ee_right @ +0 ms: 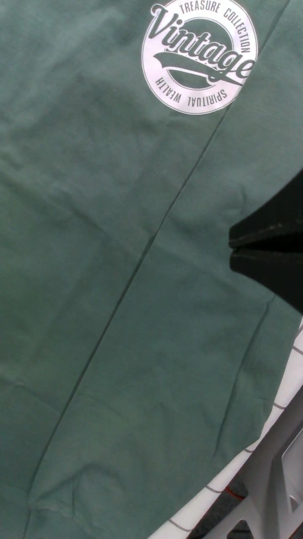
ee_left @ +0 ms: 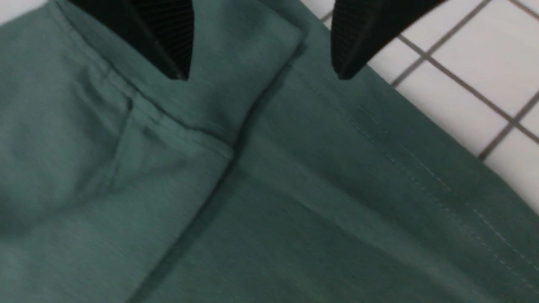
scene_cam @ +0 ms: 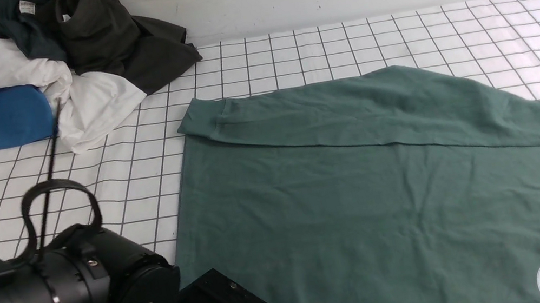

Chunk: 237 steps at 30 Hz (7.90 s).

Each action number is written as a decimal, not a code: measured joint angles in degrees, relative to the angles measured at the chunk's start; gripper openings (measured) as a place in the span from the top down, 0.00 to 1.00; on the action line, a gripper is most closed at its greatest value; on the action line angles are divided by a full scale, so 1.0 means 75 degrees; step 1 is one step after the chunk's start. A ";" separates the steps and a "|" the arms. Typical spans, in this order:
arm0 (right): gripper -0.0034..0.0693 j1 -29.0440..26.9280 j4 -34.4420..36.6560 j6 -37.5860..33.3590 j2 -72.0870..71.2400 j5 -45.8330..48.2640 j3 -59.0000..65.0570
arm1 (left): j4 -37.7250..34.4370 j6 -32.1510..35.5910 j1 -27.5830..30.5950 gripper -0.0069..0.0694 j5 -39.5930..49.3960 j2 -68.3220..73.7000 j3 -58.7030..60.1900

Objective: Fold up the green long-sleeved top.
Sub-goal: Use the left arm to clamp the cuff closest to it, then use the left arm to drag and place the cuff at the centered position on the left edge of the fabric, then use the left arm to clamp the cuff farthest from it

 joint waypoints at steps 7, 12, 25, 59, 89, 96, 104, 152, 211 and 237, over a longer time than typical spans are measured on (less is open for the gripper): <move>0.97 0.0000 -0.0015 0.0003 0.0000 -0.0103 0.0000 | 0.0278 -0.0189 -0.0001 0.36 -0.0122 0.0713 -0.0012; 0.97 0.0002 -0.0015 0.0003 0.0000 -0.0118 0.0000 | 0.0154 -0.0135 -0.0001 0.38 -0.0013 0.0839 -0.0099; 0.97 0.0002 -0.0015 0.0003 0.0000 -0.0151 0.0000 | -0.0402 0.0084 -0.0008 0.88 0.0101 0.0847 -0.0107; 0.97 0.0002 -0.0447 0.0230 0.0000 -0.0442 0.0000 | -0.0275 0.1470 0.2494 0.89 0.2656 0.2375 -0.6561; 0.97 0.0002 -0.1856 0.1770 0.2158 -0.1538 -0.1606 | 0.0098 -0.0624 0.3622 0.29 0.0104 0.6483 -1.0832; 0.97 0.0002 -0.1865 0.1775 0.2278 -0.1551 -0.1606 | 0.0248 -0.1218 0.3622 0.36 -0.0700 0.7213 -1.0908; 0.97 0.0002 -0.1878 0.1775 0.2308 -0.1551 -0.1606 | 0.0630 -0.1600 0.3622 0.57 -0.0797 0.7345 -1.0915; 0.97 0.0008 -0.1708 0.1754 0.2308 -0.1597 -0.1606 | -0.1344 -0.0992 0.3979 0.28 -0.0906 0.7443 -1.0973; 0.97 0.0008 -0.1674 0.1689 0.2308 -0.1597 -0.1606 | -0.0996 -0.0241 0.3990 0.61 0.0012 0.7156 -1.0973; 0.97 0.0008 -0.1674 0.1664 0.2308 -0.1597 -0.1606 | -0.0864 -0.0155 0.3990 0.88 -0.0112 0.7008 -1.0973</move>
